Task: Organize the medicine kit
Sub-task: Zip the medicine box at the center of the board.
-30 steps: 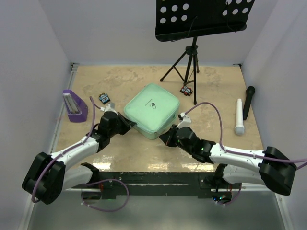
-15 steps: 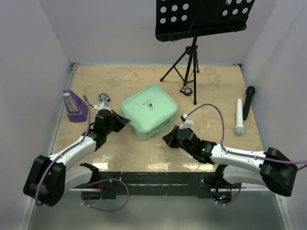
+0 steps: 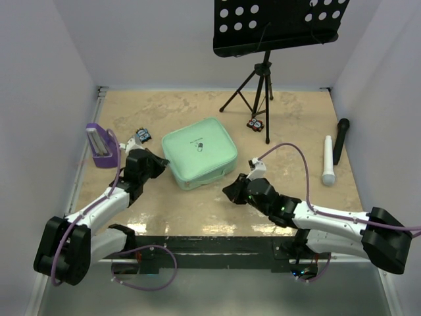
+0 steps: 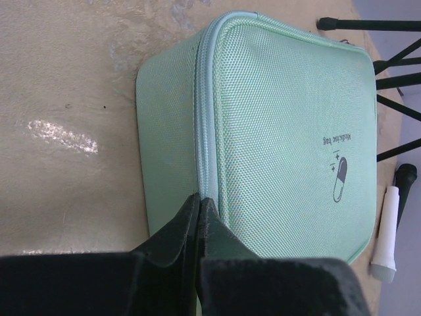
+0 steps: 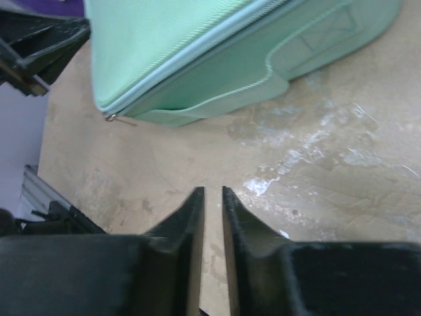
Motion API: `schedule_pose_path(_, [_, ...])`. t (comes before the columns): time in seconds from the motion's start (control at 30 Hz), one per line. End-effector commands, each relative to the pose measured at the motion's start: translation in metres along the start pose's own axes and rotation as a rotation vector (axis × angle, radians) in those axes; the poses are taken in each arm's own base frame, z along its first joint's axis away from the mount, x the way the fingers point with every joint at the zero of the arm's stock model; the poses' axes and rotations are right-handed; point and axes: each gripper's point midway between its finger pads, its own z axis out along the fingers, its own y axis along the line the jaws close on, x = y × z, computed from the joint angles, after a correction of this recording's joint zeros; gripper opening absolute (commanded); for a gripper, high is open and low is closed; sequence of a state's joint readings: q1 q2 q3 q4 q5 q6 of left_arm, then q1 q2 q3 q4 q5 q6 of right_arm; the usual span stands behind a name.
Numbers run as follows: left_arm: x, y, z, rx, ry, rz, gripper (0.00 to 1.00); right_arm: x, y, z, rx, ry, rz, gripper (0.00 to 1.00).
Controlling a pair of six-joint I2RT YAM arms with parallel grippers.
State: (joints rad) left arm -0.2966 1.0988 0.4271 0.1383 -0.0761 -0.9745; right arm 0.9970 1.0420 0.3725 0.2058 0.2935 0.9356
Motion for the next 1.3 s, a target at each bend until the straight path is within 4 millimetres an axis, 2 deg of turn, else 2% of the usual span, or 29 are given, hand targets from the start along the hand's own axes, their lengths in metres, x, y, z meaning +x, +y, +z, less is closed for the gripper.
schedule_pose_path(0.0, [-0.003,0.010,-0.002,-0.031,-0.003,0.055,0.09,-0.016,0.044,-0.001,-0.178,-0.037,-0.064,0.29])
schedule_pose_path(0.07, [-0.004,0.004,-0.004,-0.008,0.001,0.058,0.32,-0.015,0.050,0.003,-0.199,-0.028,-0.078,0.37])
schedule_pose_path(0.13, [-0.002,0.002,-0.007,0.001,0.012,0.058,0.51,-0.013,0.057,0.006,-0.214,-0.023,-0.084,0.42])
schedule_pose_path(0.2, [-0.004,-0.001,-0.011,0.007,0.013,0.056,0.62,-0.013,0.062,0.010,-0.223,-0.022,-0.085,0.45])
schedule_pose_path(0.33, [0.000,-0.005,-0.021,0.037,0.033,0.053,0.72,-0.009,0.076,0.016,-0.255,-0.017,-0.088,0.49])
schedule_pose_path(0.57, [0.010,-0.023,-0.033,0.161,0.057,0.020,0.76,0.006,0.099,0.035,-0.272,-0.012,-0.092,0.51])
schedule_pose_path(0.77, [0.034,-0.020,-0.014,0.138,0.156,0.052,0.77,0.012,0.100,0.058,-0.248,-0.027,-0.078,0.55])
schedule_pose_path(0.97, [0.036,-0.018,-0.003,0.120,0.158,0.054,0.77,0.019,0.105,0.068,-0.250,-0.026,-0.043,0.58])
schedule_pose_path(1.27, [0.038,-0.019,-0.001,0.137,0.162,0.087,0.63,0.014,0.105,0.080,-0.235,-0.082,-0.030,0.61])
